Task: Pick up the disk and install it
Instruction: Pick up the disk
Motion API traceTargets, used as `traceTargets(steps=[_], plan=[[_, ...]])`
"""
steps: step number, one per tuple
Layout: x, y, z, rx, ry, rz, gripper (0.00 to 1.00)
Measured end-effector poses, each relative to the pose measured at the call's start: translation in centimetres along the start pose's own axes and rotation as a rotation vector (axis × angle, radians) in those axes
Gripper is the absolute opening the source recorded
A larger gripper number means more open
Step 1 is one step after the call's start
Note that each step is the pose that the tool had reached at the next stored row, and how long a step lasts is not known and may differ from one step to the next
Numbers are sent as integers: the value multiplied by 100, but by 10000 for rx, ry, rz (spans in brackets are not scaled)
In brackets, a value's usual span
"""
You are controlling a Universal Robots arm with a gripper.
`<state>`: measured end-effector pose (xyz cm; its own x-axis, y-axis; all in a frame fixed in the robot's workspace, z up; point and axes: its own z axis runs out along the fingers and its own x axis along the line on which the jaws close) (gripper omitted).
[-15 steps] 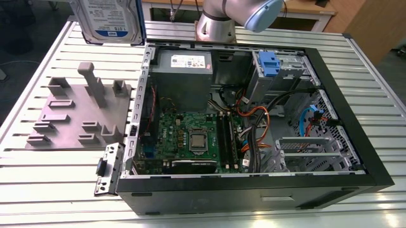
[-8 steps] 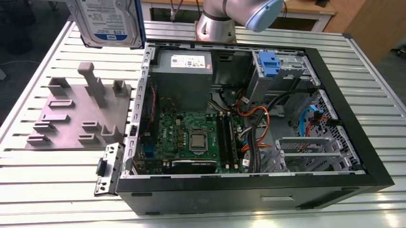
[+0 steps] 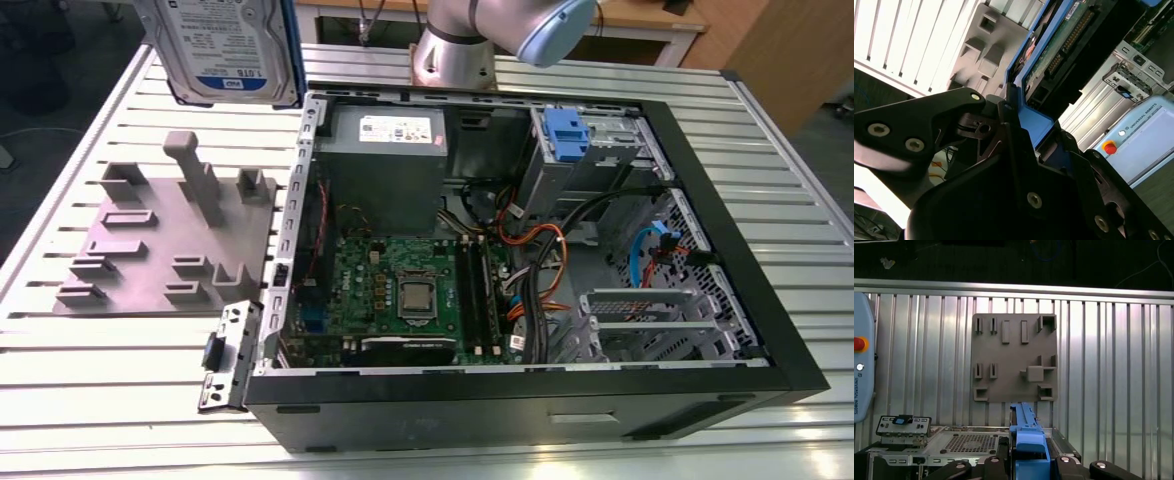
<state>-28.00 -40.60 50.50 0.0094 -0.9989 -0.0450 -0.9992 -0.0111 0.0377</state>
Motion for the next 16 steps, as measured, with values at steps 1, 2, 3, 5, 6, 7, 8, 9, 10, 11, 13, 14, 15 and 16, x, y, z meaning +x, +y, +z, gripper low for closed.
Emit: traceTargets(steps=[1, 2, 3, 5, 6, 7, 8, 9, 10, 11, 13, 14, 15, 16], plan=[[0, 0, 0, 0, 0, 0, 37], [0, -1, 0, 0, 0, 0, 37], [0, -5, 0, 1, -1, 0, 37], [0, -7, 0, 0, 0, 0, 37], [0, -8, 0, 0, 0, 0, 37], [0, -11, 0, 0, 0, -1, 37], [0, -14, -1, 0, 0, -1, 37], [0, -17, -1, 0, 0, -1, 37], [1, -21, 0, 1, 0, -1, 37], [1, -25, 0, 1, -1, -1, 37], [0, -30, -1, 0, 0, 1, 37], [0, -34, -1, 0, 0, 0, 37], [1, -37, -1, 1, -1, 0, 37], [1, -39, -1, 1, 0, 0, 37]])
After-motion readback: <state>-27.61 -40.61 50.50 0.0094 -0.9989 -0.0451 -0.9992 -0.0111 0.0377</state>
